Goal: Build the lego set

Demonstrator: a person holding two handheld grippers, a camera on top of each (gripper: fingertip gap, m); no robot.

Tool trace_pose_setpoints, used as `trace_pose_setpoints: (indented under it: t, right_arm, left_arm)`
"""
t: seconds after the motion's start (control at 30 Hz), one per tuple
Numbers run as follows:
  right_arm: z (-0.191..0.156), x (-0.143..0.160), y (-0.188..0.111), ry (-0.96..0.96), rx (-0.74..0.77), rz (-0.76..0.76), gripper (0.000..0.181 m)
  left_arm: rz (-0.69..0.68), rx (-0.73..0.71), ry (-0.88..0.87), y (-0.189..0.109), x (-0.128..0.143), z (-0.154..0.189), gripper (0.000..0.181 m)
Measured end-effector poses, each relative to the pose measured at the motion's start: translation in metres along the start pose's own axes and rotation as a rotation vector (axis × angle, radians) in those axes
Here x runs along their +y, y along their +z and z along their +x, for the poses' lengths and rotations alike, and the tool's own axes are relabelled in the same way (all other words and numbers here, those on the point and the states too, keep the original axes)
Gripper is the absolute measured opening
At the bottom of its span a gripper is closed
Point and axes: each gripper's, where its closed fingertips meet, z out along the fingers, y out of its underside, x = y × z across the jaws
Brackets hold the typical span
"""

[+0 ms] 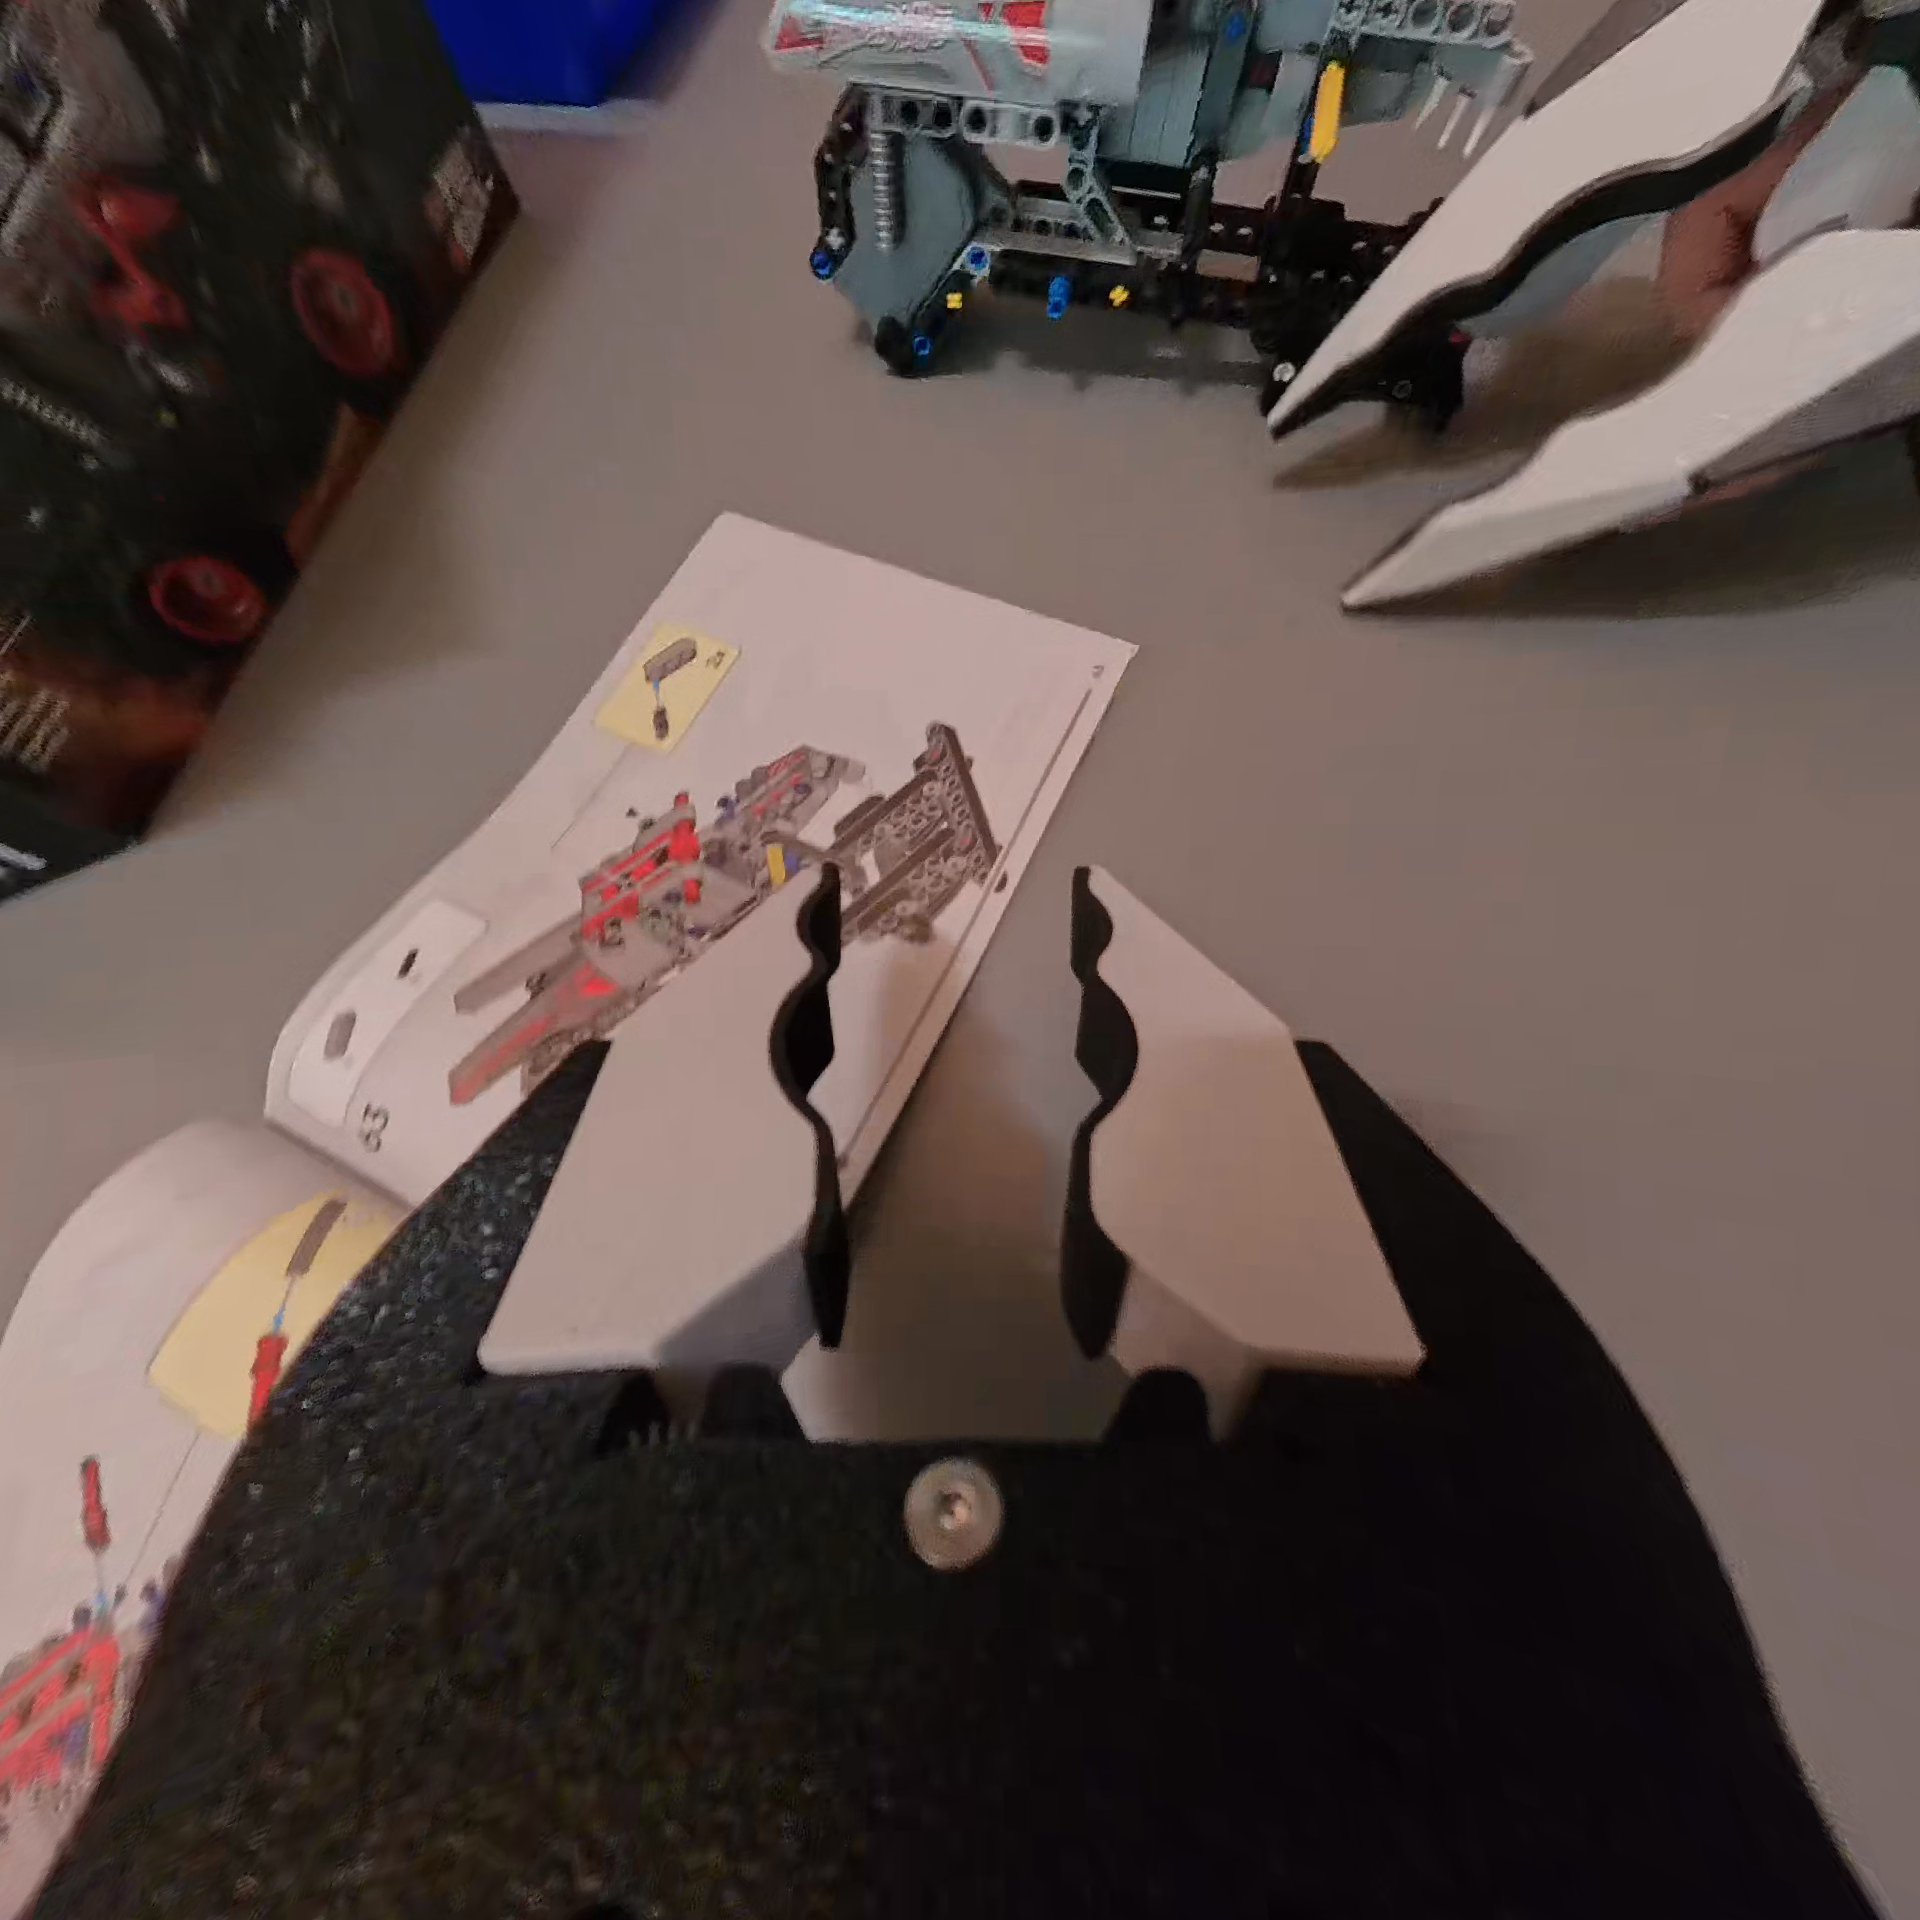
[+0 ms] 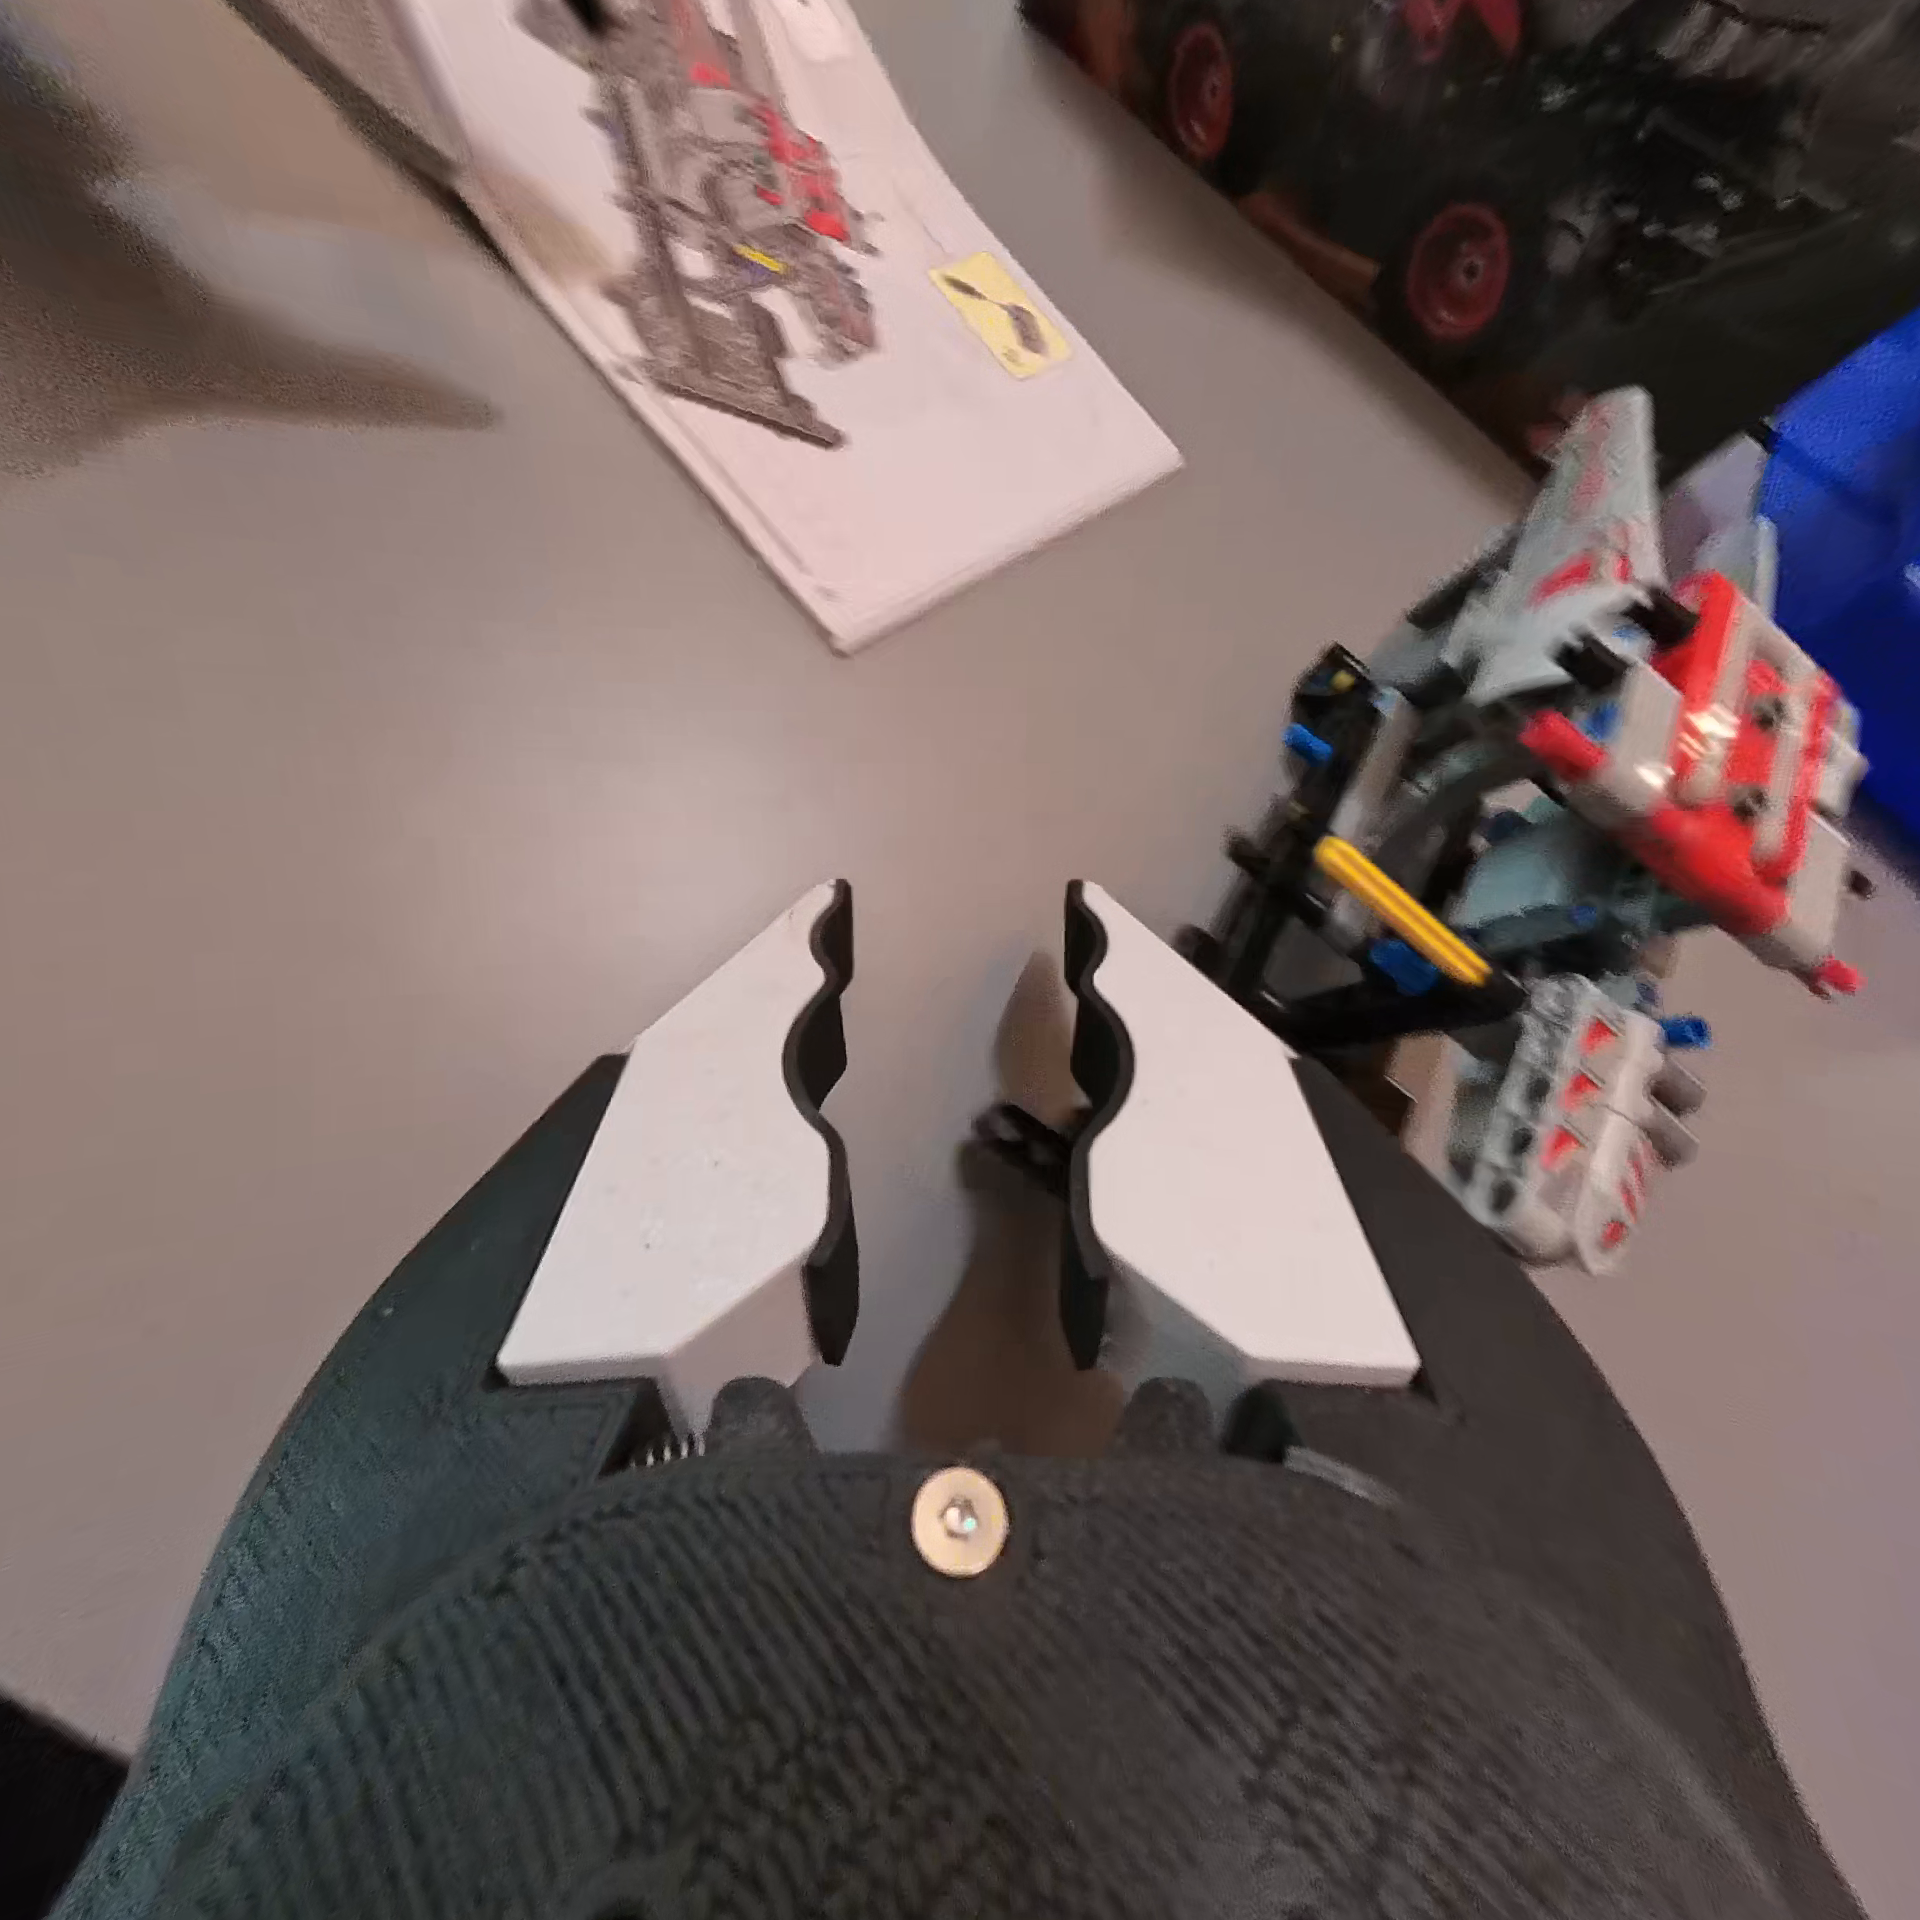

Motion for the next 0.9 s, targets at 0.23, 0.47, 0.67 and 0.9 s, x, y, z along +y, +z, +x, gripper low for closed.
trace_pose_setpoints:
  t: [0.23, 0.47, 0.67, 0.9]
  right_arm:
    - [-0.055, -0.049, 0.001, -0.097, -0.143, 0.151, 0.039]
    - [-0.063, -0.055, 0.023, -0.140, -0.205, 0.124, 0.041]
    - [-0.069, -0.062, 0.038, -0.165, -0.240, 0.087, 0.044]
    - [-0.065, -0.070, 0.049, -0.189, -0.214, 0.069, 0.045]
  left_arm:
    - [-0.160, 0.077, -0.001, 0.025, 0.019, 0.016, 0.042]
    - [-0.186, 0.148, -0.011, 0.005, 0.031, 0.019, 0.041]
    - [-0.215, 0.102, -0.036, -0.012, 0.041, 0.008, 0.039]
    - [-0.209, 0.043, -0.019, -0.022, 0.050, 0.002, 0.039]
